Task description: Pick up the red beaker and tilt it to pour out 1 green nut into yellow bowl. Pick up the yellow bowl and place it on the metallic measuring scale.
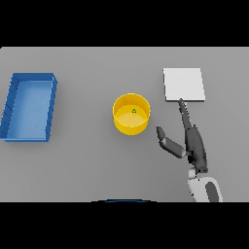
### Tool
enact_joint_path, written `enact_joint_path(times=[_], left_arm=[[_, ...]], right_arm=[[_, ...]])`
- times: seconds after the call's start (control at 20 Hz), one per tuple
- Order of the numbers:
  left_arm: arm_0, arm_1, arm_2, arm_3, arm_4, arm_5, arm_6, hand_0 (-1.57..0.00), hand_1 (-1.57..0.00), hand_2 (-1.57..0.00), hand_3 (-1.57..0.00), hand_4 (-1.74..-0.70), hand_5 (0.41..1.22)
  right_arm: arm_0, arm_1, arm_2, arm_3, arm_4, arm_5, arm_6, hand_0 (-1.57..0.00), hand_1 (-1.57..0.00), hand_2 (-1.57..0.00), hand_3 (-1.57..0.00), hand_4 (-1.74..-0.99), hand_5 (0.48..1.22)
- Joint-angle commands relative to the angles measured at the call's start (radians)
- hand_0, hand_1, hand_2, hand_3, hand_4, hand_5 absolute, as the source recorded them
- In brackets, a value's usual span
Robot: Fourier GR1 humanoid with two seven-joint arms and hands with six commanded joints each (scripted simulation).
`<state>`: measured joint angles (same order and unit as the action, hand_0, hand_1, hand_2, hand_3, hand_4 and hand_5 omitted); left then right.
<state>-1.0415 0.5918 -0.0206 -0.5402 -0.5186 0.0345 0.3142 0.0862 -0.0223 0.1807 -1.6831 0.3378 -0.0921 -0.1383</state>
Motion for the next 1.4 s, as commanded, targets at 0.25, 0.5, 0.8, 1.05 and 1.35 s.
enact_joint_path(times=[0.25, 0.5, 0.8, 1.05, 1.35], left_arm=[[0.265, -0.043, 0.054, -0.313, 0.115, 0.060, 0.148, -1.57, -1.57, -1.57, -1.45, -1.74, 1.221], [0.422, -0.085, 0.075, -0.482, 0.152, 0.116, 0.176, -1.57, -1.57, -1.57, -1.48, -1.74, 1.221], [0.535, -0.144, 0.077, -0.601, 0.174, 0.153, 0.228, -1.57, -1.57, -1.57, -1.55, -1.74, 1.123], [0.603, -0.130, 0.044, -0.669, 0.135, 0.136, 0.246, -1.57, -1.57, -1.57, -1.56, -1.54, 0.892], [0.651, -0.114, 0.032, -0.727, 0.152, 0.081, 0.260, -0.97, -0.80, -0.82, -0.77, -0.96, 0.696]], right_arm=[[0.004, -0.007, 0.003, 0.002, 0.010, 0.002, 0.008, 0.00, 0.00, 0.00, 0.00, -1.026, 0.648], [0.006, -0.012, -0.009, 0.017, -0.014, 0.013, -0.013, 0.00, 0.00, 0.00, 0.00, -1.014, 0.648], [0.021, -0.005, -0.003, 0.025, -0.007, 0.006, -0.048, 0.00, 0.00, 0.00, 0.00, -1.010, 0.650], [0.018, -0.016, -0.005, 0.015, -0.001, 0.008, -0.030, 0.00, 0.00, 0.00, 0.00, -1.021, 0.636], [0.021, -0.011, -0.010, 0.010, -0.022, 0.014, -0.033, 0.00, 0.00, 0.00, 0.00, -1.004, 0.635]])
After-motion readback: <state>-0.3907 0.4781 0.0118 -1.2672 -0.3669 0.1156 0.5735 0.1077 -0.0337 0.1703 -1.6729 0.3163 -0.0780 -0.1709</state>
